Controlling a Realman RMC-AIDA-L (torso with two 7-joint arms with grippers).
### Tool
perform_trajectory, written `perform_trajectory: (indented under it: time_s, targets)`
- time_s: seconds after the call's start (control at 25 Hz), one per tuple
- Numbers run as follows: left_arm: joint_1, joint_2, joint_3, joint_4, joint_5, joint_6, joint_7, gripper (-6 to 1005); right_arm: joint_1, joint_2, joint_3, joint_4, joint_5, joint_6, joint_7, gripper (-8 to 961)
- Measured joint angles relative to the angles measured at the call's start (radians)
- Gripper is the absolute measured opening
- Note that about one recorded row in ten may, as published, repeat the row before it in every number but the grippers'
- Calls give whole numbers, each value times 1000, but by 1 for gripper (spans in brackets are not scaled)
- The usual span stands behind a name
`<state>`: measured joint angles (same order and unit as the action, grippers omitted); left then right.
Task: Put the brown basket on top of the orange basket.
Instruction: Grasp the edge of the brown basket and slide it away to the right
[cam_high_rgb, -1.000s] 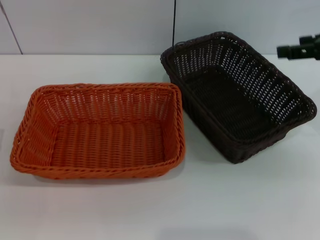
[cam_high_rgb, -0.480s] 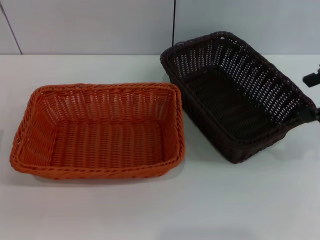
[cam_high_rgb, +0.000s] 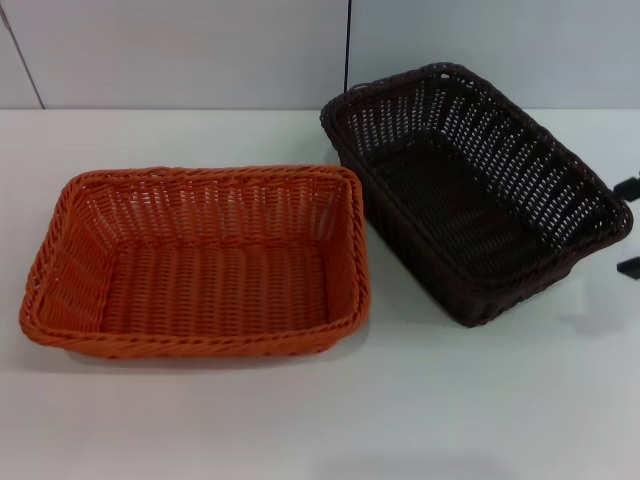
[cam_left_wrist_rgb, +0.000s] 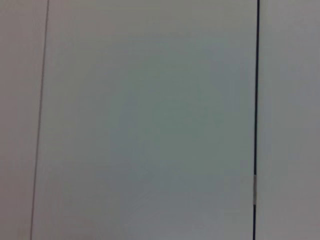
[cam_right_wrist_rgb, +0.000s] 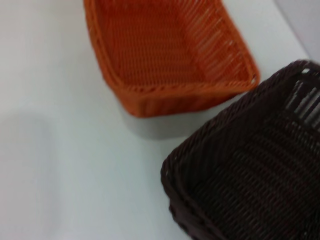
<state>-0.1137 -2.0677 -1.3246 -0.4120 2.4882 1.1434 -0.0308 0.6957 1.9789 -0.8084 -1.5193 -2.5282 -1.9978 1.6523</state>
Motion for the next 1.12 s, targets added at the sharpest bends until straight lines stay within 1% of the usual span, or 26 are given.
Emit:
perform_trajectory:
  time_s: [0.04, 0.28, 0.44, 0.6, 0.64, 1.0, 1.12]
  targets:
    - [2, 0, 0, 0, -2, 1, 1, 775, -2, 4, -12, 14, -17, 14, -24, 783]
    - [4, -1, -1, 0, -4, 3, 1, 774, -3, 10, -48, 43, -46, 64, -56, 780]
    - [4, -3, 1, -3, -6, 4, -4, 774, -11, 29, -110, 66, -103, 141, -74, 777]
    - [3, -3, 4, -7, -6, 4, -6, 774, -12, 40, -159, 105, -128, 200, -85, 775]
    - [3, -3, 5, -8, -6, 4, -6, 774, -13, 46, -180, 121, -131, 229, -91, 774]
    - [3, -2, 3, -11, -5, 4, -7, 774, -14, 57, -237, 148, -134, 314, -93, 769]
    - [3, -1, 1, -12, -5, 4, -7, 773, -10, 58, -266, 197, -135, 360, -93, 767]
